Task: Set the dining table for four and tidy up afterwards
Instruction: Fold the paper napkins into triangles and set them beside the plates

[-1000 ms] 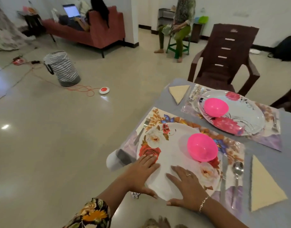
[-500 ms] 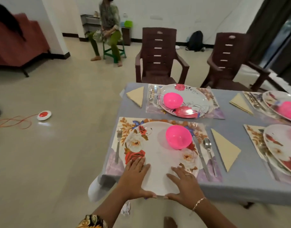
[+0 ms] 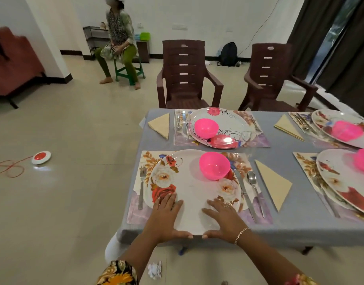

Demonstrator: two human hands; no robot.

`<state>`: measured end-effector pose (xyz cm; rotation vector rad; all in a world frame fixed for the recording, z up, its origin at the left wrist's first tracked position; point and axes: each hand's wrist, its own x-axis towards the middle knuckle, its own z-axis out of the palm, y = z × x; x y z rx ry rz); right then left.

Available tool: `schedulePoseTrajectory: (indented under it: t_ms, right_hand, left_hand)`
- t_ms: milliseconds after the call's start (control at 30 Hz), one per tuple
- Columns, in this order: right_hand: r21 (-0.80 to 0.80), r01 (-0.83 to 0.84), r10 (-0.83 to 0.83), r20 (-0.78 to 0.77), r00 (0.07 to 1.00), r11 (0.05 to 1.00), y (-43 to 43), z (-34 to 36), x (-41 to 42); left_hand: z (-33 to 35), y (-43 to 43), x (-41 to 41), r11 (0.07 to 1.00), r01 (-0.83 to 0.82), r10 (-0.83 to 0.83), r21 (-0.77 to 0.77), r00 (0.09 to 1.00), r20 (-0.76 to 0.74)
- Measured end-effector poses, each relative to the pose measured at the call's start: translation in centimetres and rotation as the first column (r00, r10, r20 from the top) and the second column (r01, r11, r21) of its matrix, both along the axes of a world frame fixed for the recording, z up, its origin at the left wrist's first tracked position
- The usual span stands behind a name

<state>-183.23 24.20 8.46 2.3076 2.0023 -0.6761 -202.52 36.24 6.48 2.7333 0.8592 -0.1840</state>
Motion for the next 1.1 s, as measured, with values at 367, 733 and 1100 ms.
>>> schedulePoseTrajectory:
  t_ms: [367, 733, 1100]
  right_hand:
    - [0.19, 0.253, -0.256, -0.007, 0.967, 0.949, -2.4, -1.3, -0.6]
    - [0.247, 0.447, -0.45, -0.045, 0.892, 0.86, -4.4, -4.3, -0.4]
    - [0.198, 0.468, -0.482, 0.029, 0.875, 0.861, -3.8, -1.9, -0.4]
  left_hand:
    - [-1.9, -2.3, -1.4, 0.96, -0.279, 0.276, -0.034, 0.912, 0.303]
    - [-2.4, -4.1, -2.2, 0.905, -0.422, 0.424, -0.058, 0.878, 0.224]
    - [-1.5, -4.0, -1.7, 0.894, -0.448, 0.443, -0.018, 0.879, 0.177]
